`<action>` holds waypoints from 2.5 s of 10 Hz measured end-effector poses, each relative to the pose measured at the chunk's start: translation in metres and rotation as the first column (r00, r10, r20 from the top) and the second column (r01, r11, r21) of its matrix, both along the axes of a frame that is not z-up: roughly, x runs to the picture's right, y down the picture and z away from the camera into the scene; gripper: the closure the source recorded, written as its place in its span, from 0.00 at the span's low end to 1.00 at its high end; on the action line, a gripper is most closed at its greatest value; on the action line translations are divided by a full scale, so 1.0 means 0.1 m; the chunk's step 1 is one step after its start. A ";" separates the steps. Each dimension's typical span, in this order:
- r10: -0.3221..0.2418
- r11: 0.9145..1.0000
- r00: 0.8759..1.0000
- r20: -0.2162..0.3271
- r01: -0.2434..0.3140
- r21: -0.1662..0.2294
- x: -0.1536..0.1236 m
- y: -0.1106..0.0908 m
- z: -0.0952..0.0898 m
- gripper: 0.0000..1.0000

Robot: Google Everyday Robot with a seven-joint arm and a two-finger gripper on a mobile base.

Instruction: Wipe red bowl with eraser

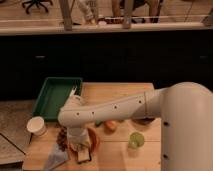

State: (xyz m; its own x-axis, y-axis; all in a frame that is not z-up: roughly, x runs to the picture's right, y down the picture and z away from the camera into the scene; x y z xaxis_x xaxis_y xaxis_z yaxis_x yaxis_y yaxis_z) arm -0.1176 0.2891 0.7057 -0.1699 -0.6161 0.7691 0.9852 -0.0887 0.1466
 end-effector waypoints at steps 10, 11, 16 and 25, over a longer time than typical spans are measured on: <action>0.016 0.999 0.998 -0.068 -0.013 0.037 0.00 -0.61 0.27 1.00; 0.010 0.999 0.998 -0.062 -0.008 0.033 -0.03 -0.61 0.28 1.00; -0.003 1.000 0.999 -0.049 0.004 0.022 -0.09 -0.62 0.30 1.00; -0.004 1.000 0.999 -0.049 0.005 0.022 -0.09 -0.62 0.30 1.00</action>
State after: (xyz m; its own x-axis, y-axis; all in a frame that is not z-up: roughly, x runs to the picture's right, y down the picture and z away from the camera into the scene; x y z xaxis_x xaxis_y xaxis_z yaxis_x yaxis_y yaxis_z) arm -0.1264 0.2271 0.7354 -0.1354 -0.6321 0.7630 0.9907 -0.0955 0.0967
